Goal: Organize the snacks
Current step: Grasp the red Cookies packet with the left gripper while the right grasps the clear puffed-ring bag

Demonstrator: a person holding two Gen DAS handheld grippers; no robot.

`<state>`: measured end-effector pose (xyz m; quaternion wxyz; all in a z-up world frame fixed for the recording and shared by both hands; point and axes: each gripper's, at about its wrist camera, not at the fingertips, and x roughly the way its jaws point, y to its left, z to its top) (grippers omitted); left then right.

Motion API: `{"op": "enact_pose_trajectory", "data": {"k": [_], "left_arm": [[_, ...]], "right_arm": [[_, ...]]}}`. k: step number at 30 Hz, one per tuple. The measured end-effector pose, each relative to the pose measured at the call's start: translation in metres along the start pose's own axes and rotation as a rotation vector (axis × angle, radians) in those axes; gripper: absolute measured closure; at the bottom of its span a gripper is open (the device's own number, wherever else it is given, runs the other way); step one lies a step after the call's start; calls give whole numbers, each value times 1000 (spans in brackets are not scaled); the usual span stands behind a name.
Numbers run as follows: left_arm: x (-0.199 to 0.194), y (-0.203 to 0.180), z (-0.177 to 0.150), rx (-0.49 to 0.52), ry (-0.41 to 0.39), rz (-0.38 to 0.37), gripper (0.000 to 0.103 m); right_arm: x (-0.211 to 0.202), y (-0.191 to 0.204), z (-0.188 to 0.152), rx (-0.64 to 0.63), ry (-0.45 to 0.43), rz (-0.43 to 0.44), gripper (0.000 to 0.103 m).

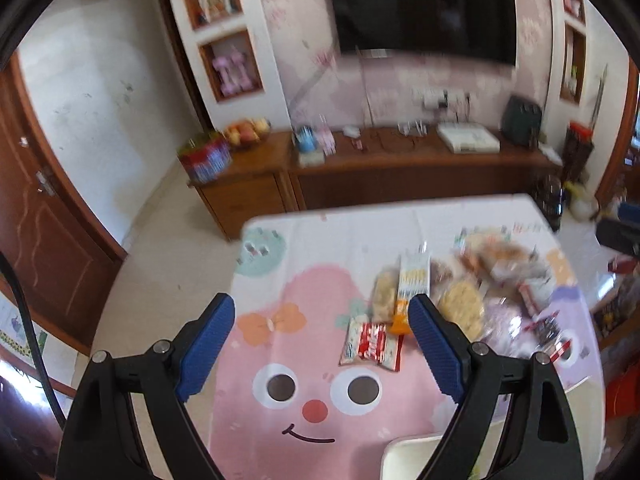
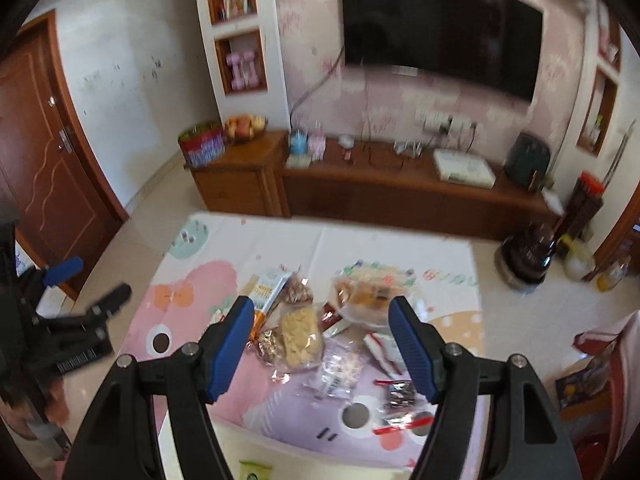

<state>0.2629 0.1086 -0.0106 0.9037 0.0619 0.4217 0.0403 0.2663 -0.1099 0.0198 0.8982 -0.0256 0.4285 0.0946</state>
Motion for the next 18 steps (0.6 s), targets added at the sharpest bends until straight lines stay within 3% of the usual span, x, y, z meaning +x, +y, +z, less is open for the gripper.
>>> {"op": "enact_pose_trajectory", "data": {"k": [9,18], "left_arm": [[130,-8,-32,10,263,-148,15],[206,-32,-57,30,401,-174,15]], "right_arm": [[137,1,-26,45,282,37,33],[203,6,-46,59,394,45,33]]}}
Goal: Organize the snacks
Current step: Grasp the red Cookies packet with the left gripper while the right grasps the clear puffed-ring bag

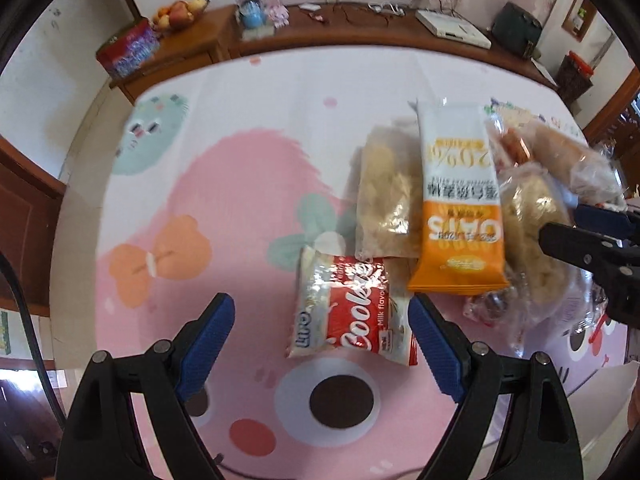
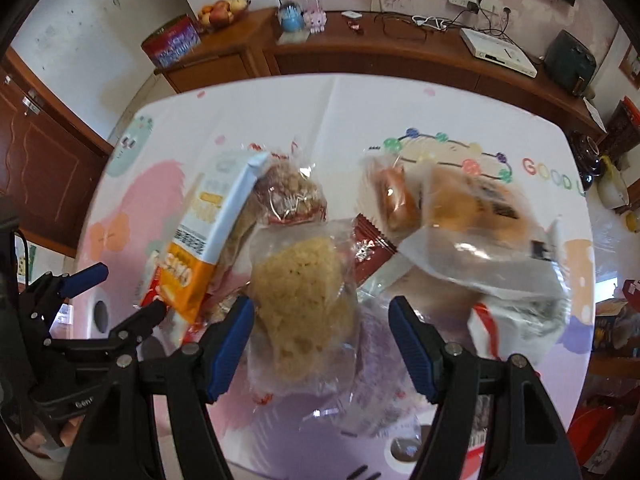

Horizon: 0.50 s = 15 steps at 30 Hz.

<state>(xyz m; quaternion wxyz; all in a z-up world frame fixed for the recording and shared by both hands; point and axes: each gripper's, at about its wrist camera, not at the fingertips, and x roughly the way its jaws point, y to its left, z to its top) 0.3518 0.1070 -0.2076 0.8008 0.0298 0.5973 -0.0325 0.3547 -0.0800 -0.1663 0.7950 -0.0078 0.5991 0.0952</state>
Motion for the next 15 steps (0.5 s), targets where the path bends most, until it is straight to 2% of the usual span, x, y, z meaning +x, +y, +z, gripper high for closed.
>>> {"op": "enact_pose_trajectory", "data": {"k": [6,9,10,12,14,15], "left_arm": [[17,-10,0,44,12,9,15],[25,-16,2,51,27,1,15],[26,-16,3,47,35,-3,15],[30,-17,6,28,40,-23,17],[29,-15,7,21,35,-33,27],[27,-17,8,32,29,-36,31]], "right_arm": [[19,5,2,-4,24,10,34],[20,5,1,-3,19,13,43],[21,5,1,-6,17,9,49],[19,7,0,-10,14,10,52],[17,8,-1,-2,11,30,63],[16,8,-1,-1,12,31,65]]}}
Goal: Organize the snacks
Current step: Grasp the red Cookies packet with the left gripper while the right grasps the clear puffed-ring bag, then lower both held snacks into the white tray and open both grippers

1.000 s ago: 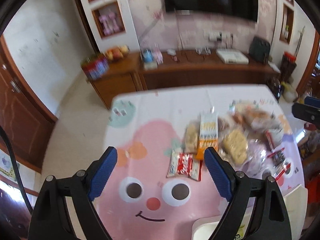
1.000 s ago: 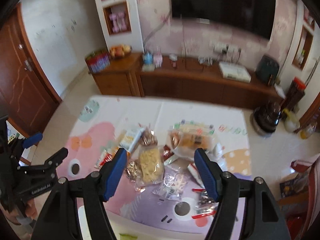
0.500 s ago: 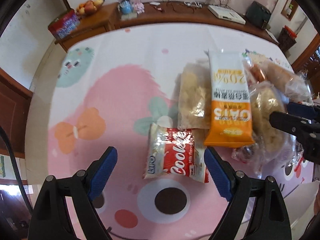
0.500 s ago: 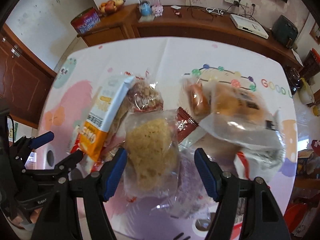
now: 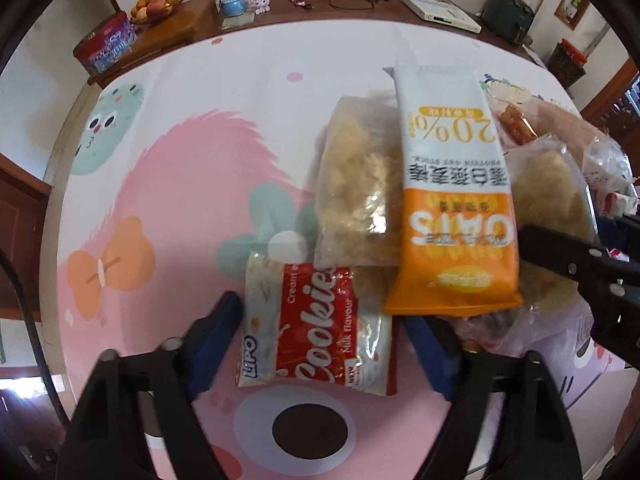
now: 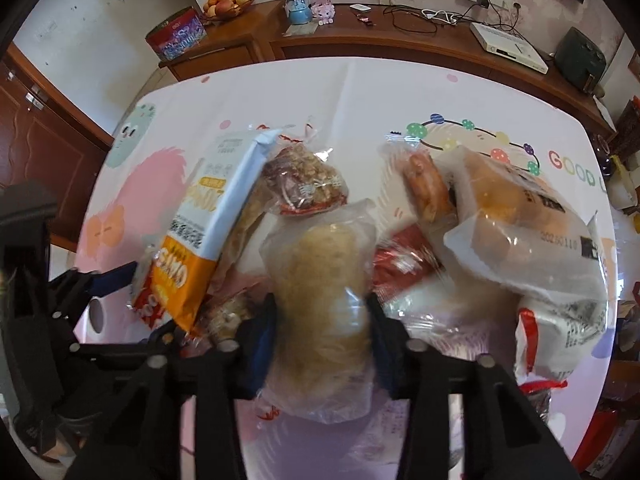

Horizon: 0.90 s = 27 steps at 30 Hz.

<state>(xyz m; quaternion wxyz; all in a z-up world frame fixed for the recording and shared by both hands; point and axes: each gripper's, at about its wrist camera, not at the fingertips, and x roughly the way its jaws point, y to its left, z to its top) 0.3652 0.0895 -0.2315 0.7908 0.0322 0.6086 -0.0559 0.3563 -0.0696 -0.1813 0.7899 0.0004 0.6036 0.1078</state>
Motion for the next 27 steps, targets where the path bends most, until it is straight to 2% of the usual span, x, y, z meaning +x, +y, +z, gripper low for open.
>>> {"op": "enact_pose_trajectory", "data": {"k": [2,4,8,12,17,20,27], "left_arm": [[-2,-2,0,9,1,-2,46],[-6,-2,-1,7,-3,2,53],[-15,4,-3,-29,-15,36,54],[-46,13,-11,-70,-64,45,54],[-120,15,-27,-74,-184,67,54],[-180,4,-46,-56,-286,80,54],[-291,-24,-103,-32,-469,69,54]], "right_arm": [[-2,1,-2,0,-1,7,69],[-5,2,-6,-2,-7,9,69],[-22,1,-11,1,-43,26,70],[-55,-2,-15,11,-97,48,70],[-112,-9,-32,22,-180,64,70],[-149,-12,-48,30,-235,67,70],[-229,-22,-108,59,-358,105,70]]}}
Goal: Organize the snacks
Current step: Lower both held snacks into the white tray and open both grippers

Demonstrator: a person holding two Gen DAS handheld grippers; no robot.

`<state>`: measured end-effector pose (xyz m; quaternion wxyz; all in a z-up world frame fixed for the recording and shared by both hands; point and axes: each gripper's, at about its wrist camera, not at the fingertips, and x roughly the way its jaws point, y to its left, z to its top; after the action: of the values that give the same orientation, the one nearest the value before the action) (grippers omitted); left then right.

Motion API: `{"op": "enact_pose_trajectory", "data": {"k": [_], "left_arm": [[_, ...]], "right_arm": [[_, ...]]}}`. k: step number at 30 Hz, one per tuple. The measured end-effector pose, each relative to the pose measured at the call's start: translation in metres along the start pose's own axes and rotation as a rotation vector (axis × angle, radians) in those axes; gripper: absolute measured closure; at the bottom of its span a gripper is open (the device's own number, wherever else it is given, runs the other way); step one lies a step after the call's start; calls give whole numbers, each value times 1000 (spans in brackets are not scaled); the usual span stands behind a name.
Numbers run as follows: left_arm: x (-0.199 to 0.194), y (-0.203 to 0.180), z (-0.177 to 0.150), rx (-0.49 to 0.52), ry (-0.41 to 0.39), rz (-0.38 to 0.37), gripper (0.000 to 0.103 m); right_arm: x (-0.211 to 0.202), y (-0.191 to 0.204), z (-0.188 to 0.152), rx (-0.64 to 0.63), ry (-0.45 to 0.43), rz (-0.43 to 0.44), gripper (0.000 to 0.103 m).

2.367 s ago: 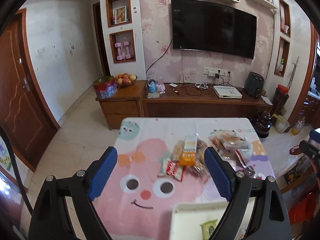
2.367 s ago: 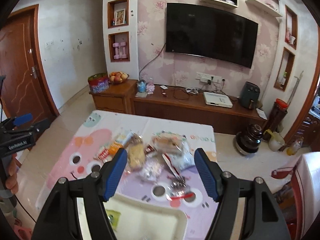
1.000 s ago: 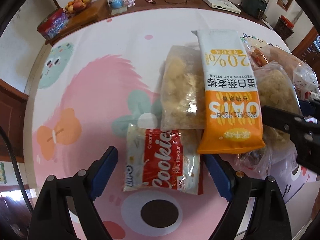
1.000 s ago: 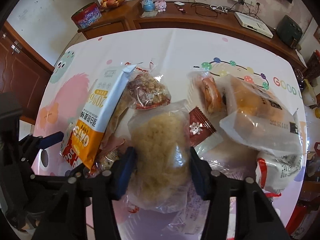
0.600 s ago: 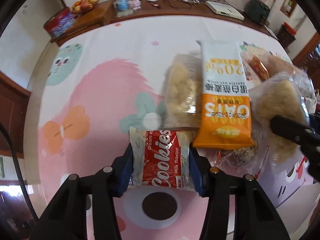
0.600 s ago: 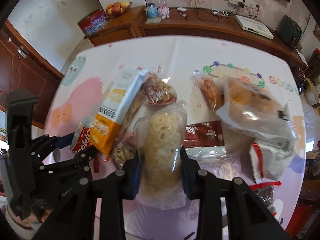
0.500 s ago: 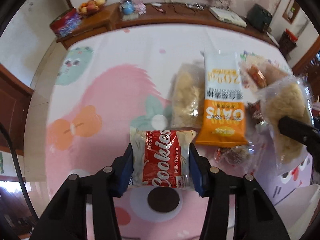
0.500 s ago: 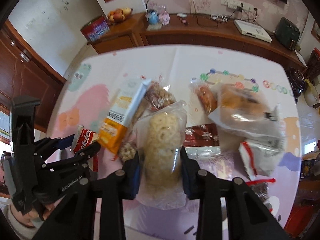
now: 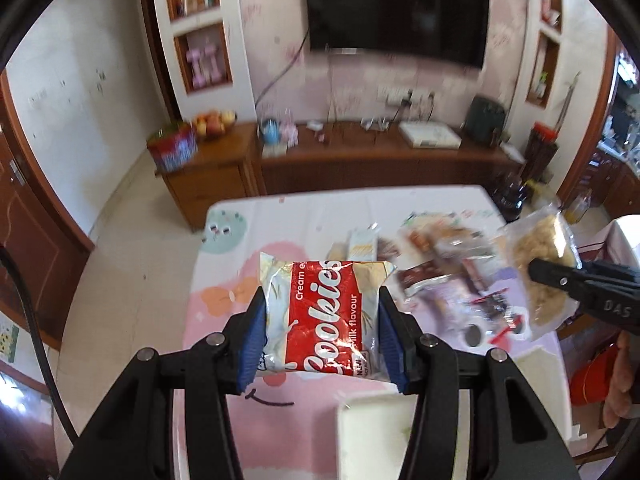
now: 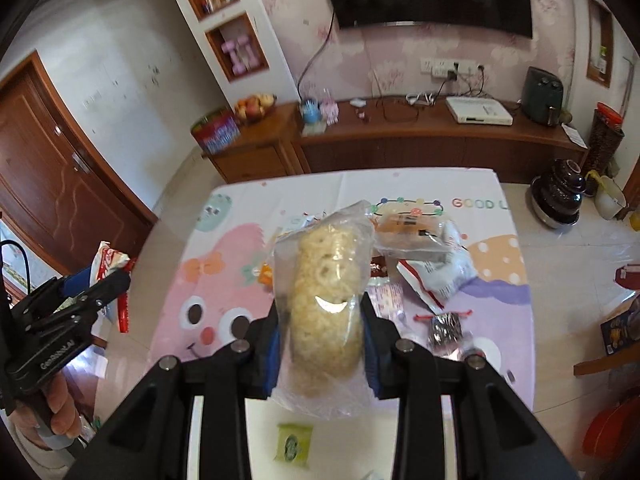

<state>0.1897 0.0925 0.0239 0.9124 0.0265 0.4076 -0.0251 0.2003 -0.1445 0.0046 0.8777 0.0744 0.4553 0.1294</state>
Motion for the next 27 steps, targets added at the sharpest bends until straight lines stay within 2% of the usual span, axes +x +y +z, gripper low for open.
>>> {"op": "enact_pose_trajectory", "data": {"k": [7,12,15,19,24,27], "left_arm": [[-75,-17,-32,-13,-93,-63,54],[-101,-24,-63,-69,-143,-128,54],[-102,-28,-81,-93,-148,-143,54],[-97,-32,-105,-114,-134,-119,54],[-76,-44,-128,-80,-78,-78,54],[-63,-51,-142,-81,-34,-84,54]], "right_arm": [[-71,4,-51,6,-98,49,70],[-103,15,-91,-17,-155,77,70],[-116,20,-114,-30,-185,81,69],[-127,21,-139,-12,-229,78,69],[-124,15,-160,25,-243,70,69],[-115,12,-170,36,-230,44,69]]}}
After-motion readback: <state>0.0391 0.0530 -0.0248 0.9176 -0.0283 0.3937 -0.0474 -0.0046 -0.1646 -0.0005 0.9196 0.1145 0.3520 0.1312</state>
